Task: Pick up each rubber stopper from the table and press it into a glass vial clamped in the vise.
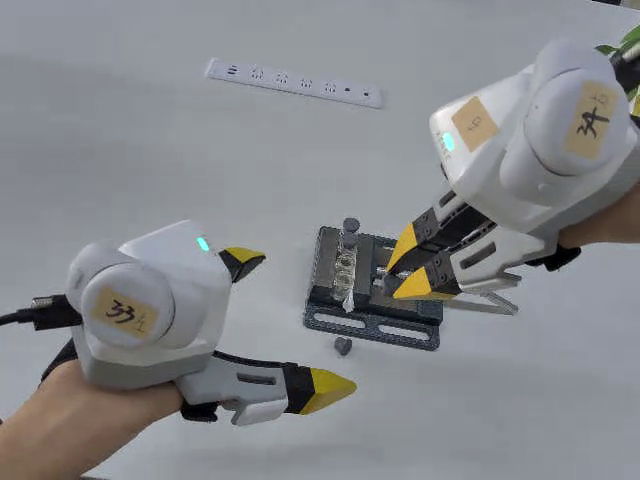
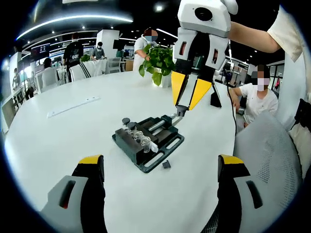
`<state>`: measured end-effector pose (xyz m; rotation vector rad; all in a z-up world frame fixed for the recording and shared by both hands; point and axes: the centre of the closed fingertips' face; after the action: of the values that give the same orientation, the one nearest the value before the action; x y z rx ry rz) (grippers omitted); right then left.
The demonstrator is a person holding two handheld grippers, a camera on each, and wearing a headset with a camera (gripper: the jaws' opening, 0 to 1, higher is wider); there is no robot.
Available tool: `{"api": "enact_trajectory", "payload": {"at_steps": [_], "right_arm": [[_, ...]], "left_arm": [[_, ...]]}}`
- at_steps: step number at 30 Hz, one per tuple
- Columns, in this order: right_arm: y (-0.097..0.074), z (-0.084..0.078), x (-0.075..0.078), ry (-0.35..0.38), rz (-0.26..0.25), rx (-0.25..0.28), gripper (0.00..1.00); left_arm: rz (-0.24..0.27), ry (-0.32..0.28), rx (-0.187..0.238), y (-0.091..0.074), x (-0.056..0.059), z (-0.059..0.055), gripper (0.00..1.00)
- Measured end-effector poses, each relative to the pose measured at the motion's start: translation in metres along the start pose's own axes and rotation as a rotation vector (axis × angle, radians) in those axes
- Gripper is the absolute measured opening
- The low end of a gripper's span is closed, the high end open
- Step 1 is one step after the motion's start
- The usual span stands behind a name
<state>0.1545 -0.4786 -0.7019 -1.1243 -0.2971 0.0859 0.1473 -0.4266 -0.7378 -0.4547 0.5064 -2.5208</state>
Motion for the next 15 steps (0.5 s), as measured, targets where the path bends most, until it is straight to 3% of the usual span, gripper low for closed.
{"api": "enact_trajectory", "payload": {"at_steps": [3, 15], "right_arm": [[0.008, -0.006, 0.011, -0.033, -0.009, -0.027, 0.06], [0.035, -0.019, 0.036, -0.064, 0.006, -0.077, 0.05]], "left_arm": [[0.021, -0.01, -0.008, -0.002, -0.007, -0.005, 0.99], [0.018, -0.025, -0.015, 0.001, -0.009, -0.009, 0.99]]}}
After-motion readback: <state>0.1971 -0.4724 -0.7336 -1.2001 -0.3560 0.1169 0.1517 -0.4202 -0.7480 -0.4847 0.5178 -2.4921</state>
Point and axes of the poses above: the centre of the closed fingertips' face, and the gripper's own axes: y roughly forward along the fingers, x roughly to its right, z roughly out of its top, and after that the axes turned 10 degrees about -z, right-handed
